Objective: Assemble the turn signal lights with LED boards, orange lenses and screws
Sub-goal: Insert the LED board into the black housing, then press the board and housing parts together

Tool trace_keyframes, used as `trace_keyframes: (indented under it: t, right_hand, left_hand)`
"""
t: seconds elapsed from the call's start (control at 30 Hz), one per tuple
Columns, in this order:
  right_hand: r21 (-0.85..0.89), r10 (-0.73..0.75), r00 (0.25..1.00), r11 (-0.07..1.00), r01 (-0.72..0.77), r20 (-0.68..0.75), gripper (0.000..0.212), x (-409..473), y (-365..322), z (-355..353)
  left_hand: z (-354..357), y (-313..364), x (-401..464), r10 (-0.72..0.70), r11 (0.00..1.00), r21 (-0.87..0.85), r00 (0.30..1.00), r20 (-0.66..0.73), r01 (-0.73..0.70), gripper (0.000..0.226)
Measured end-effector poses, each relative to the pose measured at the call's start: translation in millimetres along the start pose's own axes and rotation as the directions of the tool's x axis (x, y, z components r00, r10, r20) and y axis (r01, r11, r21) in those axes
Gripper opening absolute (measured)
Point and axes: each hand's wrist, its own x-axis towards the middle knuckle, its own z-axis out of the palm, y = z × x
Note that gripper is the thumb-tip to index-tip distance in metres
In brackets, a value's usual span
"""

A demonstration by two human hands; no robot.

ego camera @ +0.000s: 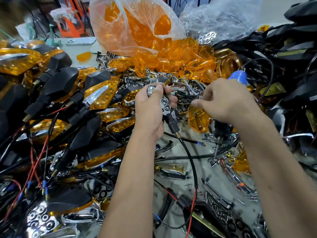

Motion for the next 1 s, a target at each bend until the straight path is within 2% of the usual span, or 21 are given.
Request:
trace_keyframes:
  t: [0.1,0.17,0.23,0.33,0.37,0.4,0.43,0.47,0.5,0.53,0.7,0.8,0.9,1.0]
  right_hand:
    - [-0.214,-0.012,0.995,0.976,0.033,0.1,0.058,-6,-15,9]
    - [-0.235,-0.021,0.995,0.971,0.045,0.102,0.058,-7,-20,11]
    - [-0.148,-0.043,0.992,0.987,0.061,0.12,0.053,-6,-17,7]
    - [0.248,-0.103,0.993,0.965,0.088,0.05,0.046,-3,-7,-1]
    - [0.437,-0.114,0.993,0.893,0.106,-0.009,0.041,-3,-6,-2]
    - [0.627,-0.121,0.991,0.769,0.127,-0.053,0.034,-4,-6,-2]
    - [0.795,-0.134,0.989,0.591,0.136,-0.07,0.028,-6,-7,-3]
    - [0.902,-0.159,0.984,0.41,0.135,-0.075,0.025,-7,-9,-3]
    - [0.948,-0.179,0.981,0.29,0.129,-0.078,0.025,-7,-11,-1]
    - [0.962,-0.195,0.978,0.243,0.125,-0.078,0.023,-8,-14,1]
    - [0.979,-0.235,0.972,0.2,0.048,0.001,0.024,-7,-19,11]
    - [0.985,-0.194,0.978,0.164,-0.044,0.076,0.039,-7,-21,13]
    - [0.989,-0.14,0.986,0.124,-0.078,0.095,0.027,-7,-23,13]
    - [0.976,-0.12,0.991,0.214,-0.035,0.062,0.012,-6,-24,13]
  left_hand:
    - [0,2,-1,0.025,0.999,0.019,1.0,0.006,-0.025,0.02]
    - [-1,3,-2,0.031,0.999,0.015,0.999,0.023,-0.032,0.019]
    - [-1,4,-2,0.018,1.0,-0.026,0.999,0.044,-0.017,0.019]
    - [-2,6,-2,-0.022,0.991,-0.13,0.994,0.106,0.036,0.02]
    - [-3,6,-2,-0.037,0.986,-0.155,0.992,0.122,0.056,0.02]
    - [-4,6,-2,-0.052,0.982,-0.173,0.99,0.132,0.075,0.02]
    - [-5,6,-1,-0.068,0.979,-0.183,0.988,0.135,0.092,0.02]
    - [-5,6,-1,-0.081,0.977,-0.186,0.987,0.136,0.106,0.02]
    - [-5,6,-1,-0.092,0.975,-0.189,0.987,0.135,0.116,0.02]
    - [-5,5,0,-0.101,0.973,-0.193,0.986,0.132,0.125,0.02]
    - [-6,6,-1,-0.147,0.964,-0.202,0.981,0.129,0.171,0.023]
    - [-6,7,-1,-0.176,0.95,-0.239,0.976,0.126,0.202,0.024]
    - [-5,5,0,-0.185,0.951,-0.232,0.977,0.106,0.206,0.027]
    - [-5,4,1,-0.171,0.97,-0.162,0.981,0.089,0.184,0.03]
